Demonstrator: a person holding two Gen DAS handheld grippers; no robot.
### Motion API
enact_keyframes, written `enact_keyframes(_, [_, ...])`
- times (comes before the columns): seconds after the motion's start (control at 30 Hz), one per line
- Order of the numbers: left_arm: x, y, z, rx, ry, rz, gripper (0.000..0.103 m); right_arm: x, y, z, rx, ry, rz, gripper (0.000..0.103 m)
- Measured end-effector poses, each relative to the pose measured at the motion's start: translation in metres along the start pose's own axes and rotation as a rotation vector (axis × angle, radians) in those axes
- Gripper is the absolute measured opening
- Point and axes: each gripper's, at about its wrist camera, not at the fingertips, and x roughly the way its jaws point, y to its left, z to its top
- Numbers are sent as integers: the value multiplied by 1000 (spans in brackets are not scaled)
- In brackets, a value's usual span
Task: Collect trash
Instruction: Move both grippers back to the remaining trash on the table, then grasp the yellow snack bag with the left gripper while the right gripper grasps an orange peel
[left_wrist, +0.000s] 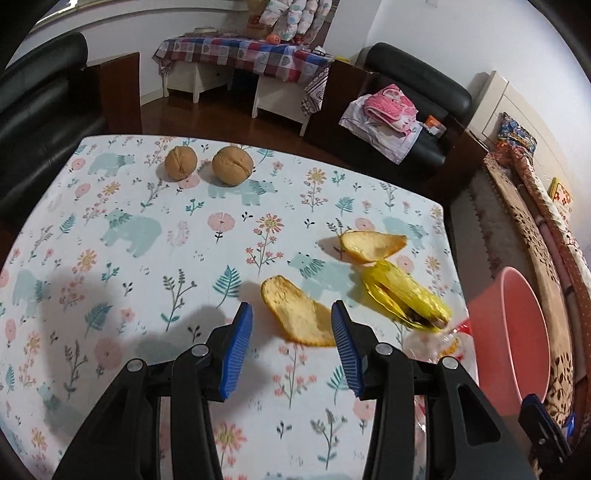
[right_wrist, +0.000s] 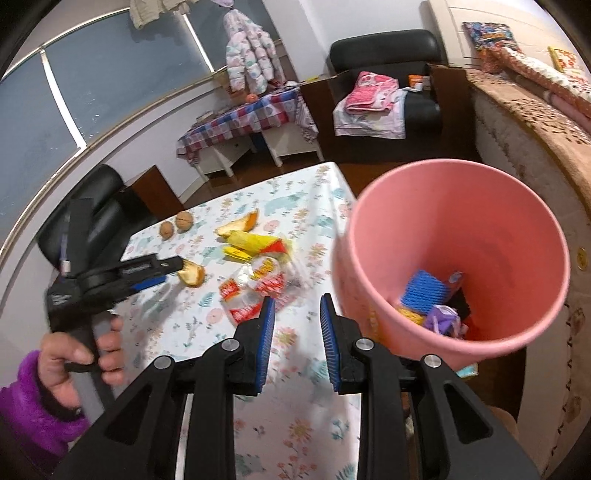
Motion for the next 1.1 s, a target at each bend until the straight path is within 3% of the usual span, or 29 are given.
enact_keyframes(0.13, [11, 3, 2, -6, 3, -10, 43, 12, 13, 16, -44, 3, 27, 26])
enact_keyframes(0.37, [18, 9, 8, 9, 2, -45, 6, 46, 40, 39, -124, 46, 45, 26])
enact_keyframes(0.7, [-7, 23, 8, 63, -82, -68, 3, 101, 65, 65, -131, 107, 25, 26])
enact_keyframes(1.1, [-25, 37, 2, 68, -85, -137, 3, 154, 72, 84, -70, 163, -37, 26])
